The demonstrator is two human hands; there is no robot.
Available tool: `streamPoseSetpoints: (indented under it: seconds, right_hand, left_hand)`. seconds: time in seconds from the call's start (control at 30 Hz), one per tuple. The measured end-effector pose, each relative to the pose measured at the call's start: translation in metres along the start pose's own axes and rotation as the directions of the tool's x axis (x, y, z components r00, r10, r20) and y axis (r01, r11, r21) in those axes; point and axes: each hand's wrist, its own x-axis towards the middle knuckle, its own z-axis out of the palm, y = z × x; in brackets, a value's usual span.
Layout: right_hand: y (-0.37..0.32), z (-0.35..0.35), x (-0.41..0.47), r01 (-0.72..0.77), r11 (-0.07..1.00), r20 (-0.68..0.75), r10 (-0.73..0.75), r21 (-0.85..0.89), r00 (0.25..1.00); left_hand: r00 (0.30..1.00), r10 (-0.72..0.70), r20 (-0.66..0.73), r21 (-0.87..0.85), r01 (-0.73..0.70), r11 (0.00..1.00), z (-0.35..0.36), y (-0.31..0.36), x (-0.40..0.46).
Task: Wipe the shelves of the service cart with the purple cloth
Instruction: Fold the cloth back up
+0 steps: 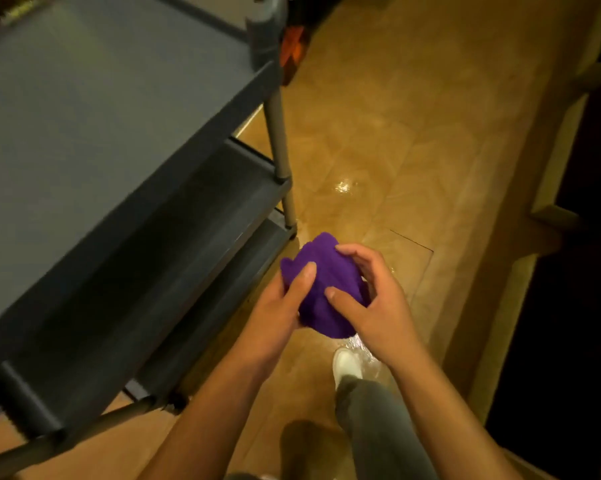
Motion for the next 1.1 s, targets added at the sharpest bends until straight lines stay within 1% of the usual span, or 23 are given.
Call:
streamPoseSetpoints:
  seconds: [0.07,0.1,0.17,0.2,0.23,0.27,0.33,0.37,0.4,0.47,0.57,0.6,0.63,0.7,0.77,0.8,0.83,0.9,0.93,0.97,1.0,1.03,1.1]
  right_hand:
    - [-0.039,-0.025,-0.007,0.001,0.998,-0.009,0.0,0.069,1.0]
    - [-0.062,-0.041,-0.008,-0.003,0.994,-0.039,0.008,0.112,0.999]
    - [-0.097,-0.073,-0.006,-0.06,0.984,-0.111,0.079,0.166,0.991]
    - [-0.111,-0.088,-0.004,-0.116,0.983,-0.093,0.13,0.141,0.987]
    - [-0.123,-0.101,-0.001,-0.177,0.98,-0.038,0.181,0.091,0.983]
    - [-0.137,-0.117,0.003,-0.211,0.977,0.058,0.209,0.041,0.976]
    - [-0.161,-0.137,0.008,-0.229,0.97,0.257,0.201,0.086,0.945]
    - [-0.173,-0.142,0.011,-0.232,0.965,0.324,0.182,0.123,0.928]
    - [-0.181,-0.144,0.014,-0.226,0.966,0.346,0.171,0.128,0.923]
    - [-0.201,-0.147,0.025,-0.168,0.984,0.282,0.144,0.062,0.949]
    - [-0.221,-0.154,0.042,-0.109,0.989,0.172,0.091,0.098,0.981]
    - [-0.227,-0.158,0.05,-0.088,0.987,0.16,0.067,0.131,0.985]
    - [-0.233,-0.162,0.057,-0.075,0.981,0.159,0.046,0.178,0.986]
    - [-0.244,-0.169,0.077,-0.077,0.956,0.171,0.029,0.284,0.985]
    - [-0.252,-0.176,0.104,-0.093,0.937,0.179,0.033,0.336,0.983]
    - [-0.255,-0.179,0.117,-0.09,0.947,0.185,0.034,0.308,0.982]
    - [-0.257,-0.181,0.134,-0.077,0.973,0.185,0.036,0.216,0.982]
    - [-0.262,-0.181,0.169,-0.027,0.999,0.146,0.031,-0.03,0.989]
    - [-0.264,-0.18,0.187,-0.019,0.993,0.111,0.032,-0.115,0.993]
    - [-0.266,-0.18,0.207,-0.02,0.988,0.077,0.032,-0.15,0.997]
    - [-0.269,-0.181,0.231,-0.018,0.985,0.078,0.032,-0.169,0.996]
    - [-0.273,-0.182,0.251,-0.024,0.985,0.119,0.046,-0.173,0.992]
    - [-0.28,-0.185,0.3,-0.09,0.981,0.29,0.137,-0.173,0.947]
  left_hand:
    - [0.996,0.035,-0.081,0.005,-0.035,0.999,0.024,0.031,-0.015]
    - [0.992,0.053,-0.116,0.027,-0.05,0.998,0.038,0.051,-0.021]
    - [0.983,0.105,-0.15,0.072,-0.095,0.993,0.063,0.086,-0.034]
    - [0.981,0.13,-0.144,0.084,-0.119,0.989,0.073,0.101,-0.039]
    - [0.98,0.157,-0.125,0.094,-0.146,0.985,0.081,0.114,-0.044]
    - [0.976,0.189,-0.106,0.109,-0.177,0.978,0.092,0.129,-0.049]
    - [0.966,0.241,-0.096,0.129,-0.228,0.965,0.112,0.153,-0.057]
    - [0.959,0.267,-0.095,0.132,-0.254,0.958,0.121,0.163,-0.059]
    - [0.954,0.281,-0.105,0.132,-0.267,0.955,0.127,0.17,-0.061]
    - [0.942,0.304,-0.142,0.126,-0.287,0.95,0.139,0.187,-0.06]
    - [0.947,0.254,-0.194,0.07,-0.245,0.967,0.151,0.207,-0.053]
    - [0.962,0.208,-0.177,0.024,-0.207,0.978,0.153,0.215,-0.049]
    - [0.979,0.16,-0.125,0.008,-0.16,0.987,0.154,0.223,-0.044]
    - [0.993,0.117,0.002,0.104,-0.116,0.988,0.154,0.241,-0.033]
    - [0.986,0.15,0.075,0.223,-0.163,0.961,0.151,0.26,-0.015]
    - [0.981,0.173,0.091,0.254,-0.191,0.948,0.151,0.269,-0.006]
    - [0.978,0.187,0.096,0.261,-0.206,0.943,0.152,0.278,0.007]
    - [0.974,0.204,0.094,0.224,-0.221,0.949,0.15,0.293,0.037]
    - [0.976,0.205,0.079,0.165,-0.215,0.962,0.15,0.298,0.053]
    - [0.977,0.21,0.048,0.087,-0.213,0.973,0.149,0.305,0.068]
    - [0.974,0.227,0.016,0.005,-0.227,0.974,0.146,0.314,0.087]
    - [0.969,0.246,-0.022,-0.049,-0.246,0.968,0.143,0.321,0.102]
    - [0.954,0.285,-0.093,-0.08,-0.292,0.953,0.134,0.344,0.137]
